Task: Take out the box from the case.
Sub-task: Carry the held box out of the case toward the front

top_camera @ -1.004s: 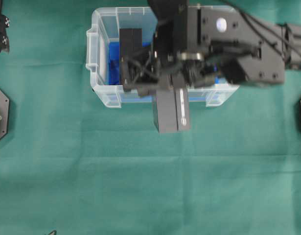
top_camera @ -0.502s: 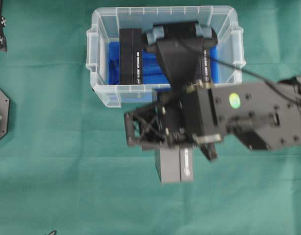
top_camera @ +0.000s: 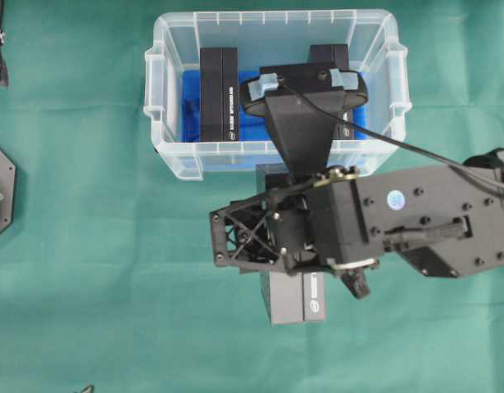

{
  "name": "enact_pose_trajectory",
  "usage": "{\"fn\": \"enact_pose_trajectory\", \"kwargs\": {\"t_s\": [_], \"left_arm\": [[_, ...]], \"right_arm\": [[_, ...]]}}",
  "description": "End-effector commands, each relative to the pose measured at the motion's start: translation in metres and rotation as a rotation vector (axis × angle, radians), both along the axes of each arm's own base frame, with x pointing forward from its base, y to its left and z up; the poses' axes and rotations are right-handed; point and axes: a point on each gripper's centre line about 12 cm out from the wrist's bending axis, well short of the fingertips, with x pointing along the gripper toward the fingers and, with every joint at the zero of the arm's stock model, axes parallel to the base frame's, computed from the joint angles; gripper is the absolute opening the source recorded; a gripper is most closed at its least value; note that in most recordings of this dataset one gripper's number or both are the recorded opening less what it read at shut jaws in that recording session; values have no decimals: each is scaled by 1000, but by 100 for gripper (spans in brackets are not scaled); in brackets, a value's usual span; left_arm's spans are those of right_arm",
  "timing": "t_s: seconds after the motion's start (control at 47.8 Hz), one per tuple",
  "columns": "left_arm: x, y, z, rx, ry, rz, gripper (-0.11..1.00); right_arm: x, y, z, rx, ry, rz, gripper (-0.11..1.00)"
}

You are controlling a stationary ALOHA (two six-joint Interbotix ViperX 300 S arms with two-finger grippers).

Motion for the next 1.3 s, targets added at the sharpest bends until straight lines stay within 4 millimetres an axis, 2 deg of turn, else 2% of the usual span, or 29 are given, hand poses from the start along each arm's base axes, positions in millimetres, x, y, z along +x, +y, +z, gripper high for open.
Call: {"fn": "enact_pose_trajectory", "kwargs": {"t_s": [0.0,0.251,0.481,0.857,1.276], "left_arm": [[1,1,3,3,-7,0,86],[1,0,3,2,-7,0,86],[0,0,3,3,-5,0,86],[1,0,3,2,-7,-2,86],[1,0,2,1,-5,-3,86]], "right_arm": [[-5,0,19,8,-53,0,66],[-5,-1,16,1,-46,-2,66],[-1,0,-7,-14,11,0,66],[15,6,-79,4,1,10,66],[9,12,-158,78,1,-21,66]]}}
